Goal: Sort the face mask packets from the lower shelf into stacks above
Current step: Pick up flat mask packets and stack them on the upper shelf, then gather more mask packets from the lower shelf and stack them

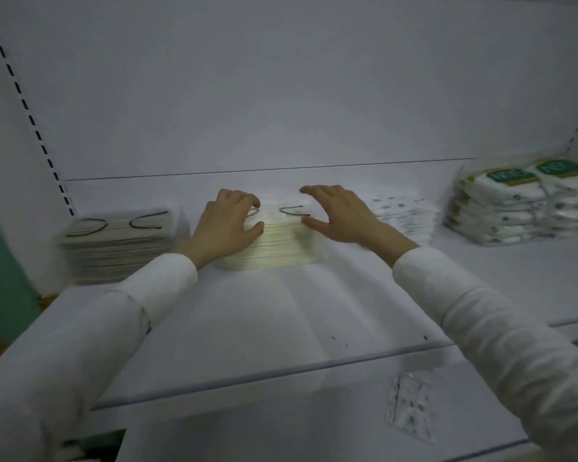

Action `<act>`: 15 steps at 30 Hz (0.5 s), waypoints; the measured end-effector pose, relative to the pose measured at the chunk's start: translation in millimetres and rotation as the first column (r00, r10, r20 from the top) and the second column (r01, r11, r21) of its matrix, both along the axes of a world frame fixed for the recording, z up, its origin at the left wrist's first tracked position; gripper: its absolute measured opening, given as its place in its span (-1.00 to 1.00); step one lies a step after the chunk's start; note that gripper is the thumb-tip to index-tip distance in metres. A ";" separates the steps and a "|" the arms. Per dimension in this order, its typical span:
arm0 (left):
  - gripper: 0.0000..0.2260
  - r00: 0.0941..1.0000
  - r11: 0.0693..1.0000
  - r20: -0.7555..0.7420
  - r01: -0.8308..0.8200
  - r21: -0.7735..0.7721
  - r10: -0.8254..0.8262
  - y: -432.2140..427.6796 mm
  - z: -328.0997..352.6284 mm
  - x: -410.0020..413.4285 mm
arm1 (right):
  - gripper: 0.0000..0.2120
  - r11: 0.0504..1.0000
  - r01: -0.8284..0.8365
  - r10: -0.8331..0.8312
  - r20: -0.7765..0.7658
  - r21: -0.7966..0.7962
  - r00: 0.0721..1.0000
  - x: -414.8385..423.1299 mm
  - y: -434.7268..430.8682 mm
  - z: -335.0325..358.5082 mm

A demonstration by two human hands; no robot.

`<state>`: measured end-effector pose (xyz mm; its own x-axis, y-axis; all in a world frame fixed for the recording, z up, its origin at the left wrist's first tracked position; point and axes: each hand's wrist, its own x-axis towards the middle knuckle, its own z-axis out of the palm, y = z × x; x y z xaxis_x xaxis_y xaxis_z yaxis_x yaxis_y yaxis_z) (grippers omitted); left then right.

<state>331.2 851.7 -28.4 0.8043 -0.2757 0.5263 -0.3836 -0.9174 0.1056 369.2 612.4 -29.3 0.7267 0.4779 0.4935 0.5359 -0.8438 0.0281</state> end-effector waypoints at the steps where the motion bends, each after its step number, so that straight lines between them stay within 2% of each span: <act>1: -0.65 1.000 1.000 -0.001 0.007 -0.008 -0.007 -8.4 1.7 -4.8 | -0.48 1.000 0.006 -0.006 0.024 -0.026 1.000 -9.2 -3.6 2.1; 4: -0.65 0.999 0.999 -0.015 0.045 0.010 -0.045 -37.4 4.3 -18.6 | -0.52 0.994 0.031 -0.022 0.082 -0.107 0.996 -35.3 -20.5 6.1; 7: -0.65 0.995 0.993 -0.050 0.089 0.075 -0.086 -68.7 5.1 -32.7 | -0.51 0.983 0.113 -0.104 0.070 -0.141 0.992 -61.4 -42.9 10.2; 10: -0.64 0.992 0.984 -0.060 0.117 0.134 -0.110 -100.6 6.5 -47.1 | -0.48 0.977 0.184 -0.182 0.029 -0.109 0.983 -86.4 -70.7 12.1; 15: -0.65 0.987 0.979 -0.039 0.162 0.121 -0.158 -153.5 9.9 -73.7 | -0.49 0.972 0.218 -0.216 0.027 -0.086 0.976 -122.4 -127.0 13.8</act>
<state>257.4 698.2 -18.5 0.7588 -0.4633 0.4578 -0.5250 -0.8511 0.0090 246.8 485.5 -15.5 0.8097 0.3519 0.4697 0.3389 -0.9337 0.1154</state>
